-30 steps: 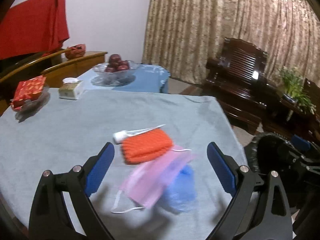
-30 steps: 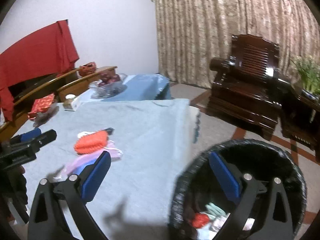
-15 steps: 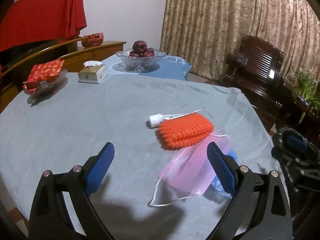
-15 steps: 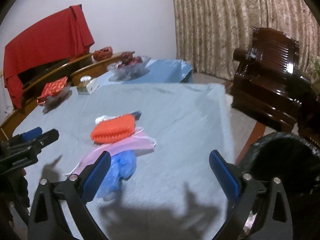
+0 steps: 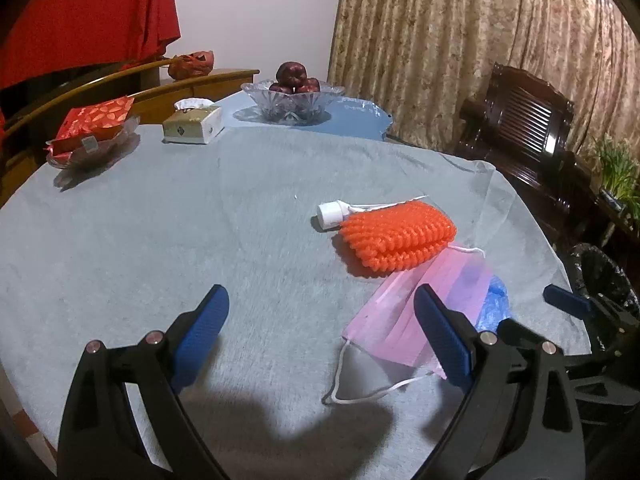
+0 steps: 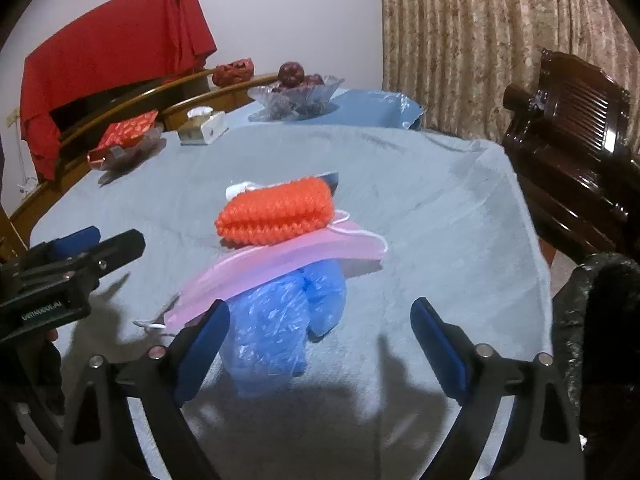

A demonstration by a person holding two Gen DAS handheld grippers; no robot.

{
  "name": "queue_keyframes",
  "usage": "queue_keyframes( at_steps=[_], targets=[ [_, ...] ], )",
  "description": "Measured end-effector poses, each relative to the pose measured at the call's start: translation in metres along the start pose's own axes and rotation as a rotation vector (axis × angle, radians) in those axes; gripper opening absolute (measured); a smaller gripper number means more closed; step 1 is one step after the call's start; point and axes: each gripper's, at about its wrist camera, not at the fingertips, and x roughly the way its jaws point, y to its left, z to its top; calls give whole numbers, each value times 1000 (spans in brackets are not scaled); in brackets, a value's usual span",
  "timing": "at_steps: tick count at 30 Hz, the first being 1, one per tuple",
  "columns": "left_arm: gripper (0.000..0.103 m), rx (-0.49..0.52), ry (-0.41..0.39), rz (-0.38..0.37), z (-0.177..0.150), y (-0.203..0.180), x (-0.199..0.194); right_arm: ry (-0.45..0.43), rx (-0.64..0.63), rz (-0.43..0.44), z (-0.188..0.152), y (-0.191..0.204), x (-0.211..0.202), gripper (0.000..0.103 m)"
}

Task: Collect trash
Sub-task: 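Grasp the blue plastic bag with the right tool and lift it, then grasp the pink face mask with the left tool while the right tool holds the blue bag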

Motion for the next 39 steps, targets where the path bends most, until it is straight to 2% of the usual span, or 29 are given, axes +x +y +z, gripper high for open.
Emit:
queue_keyframes(
  at_steps=[2, 4, 6, 7, 9, 10, 12, 14, 22, 27, 39],
  targets=[
    [91, 3, 2, -5, 0, 0, 1, 19, -3, 9, -2, 2, 6, 87],
    [91, 4, 1, -9, 0, 0, 1, 41, -4, 25, -4, 4, 13, 80],
    [91, 4, 3, -12, 1, 0, 1, 69, -5, 48, -6, 6, 20, 66],
    [91, 3, 4, -14, 0, 1, 2, 80, -6, 63, -7, 6, 22, 62],
    [91, 5, 5, -17, 1, 0, 2, 94, -8, 92, -9, 7, 25, 44],
    [91, 8, 6, -19, 1, -1, 2, 99, -8, 106, -9, 6, 25, 40],
    [91, 13, 7, -26, 2, -4, 2, 102, 0, 115, -9, 4, 25, 26],
    [91, 20, 8, -32, 1, -8, 1, 104, 7, 113, -9, 0, 24, 18],
    [91, 48, 33, -81, -2, -32, 6, 100, 7, -13, -7, -23, 4, 15],
    [91, 58, 61, -112, -5, -49, 16, 80, 79, -91, -4, -55, -10, 15],
    [91, 90, 134, -91, -15, -69, 49, 34, 135, -80, -1, -72, -2, 15]
  ],
)
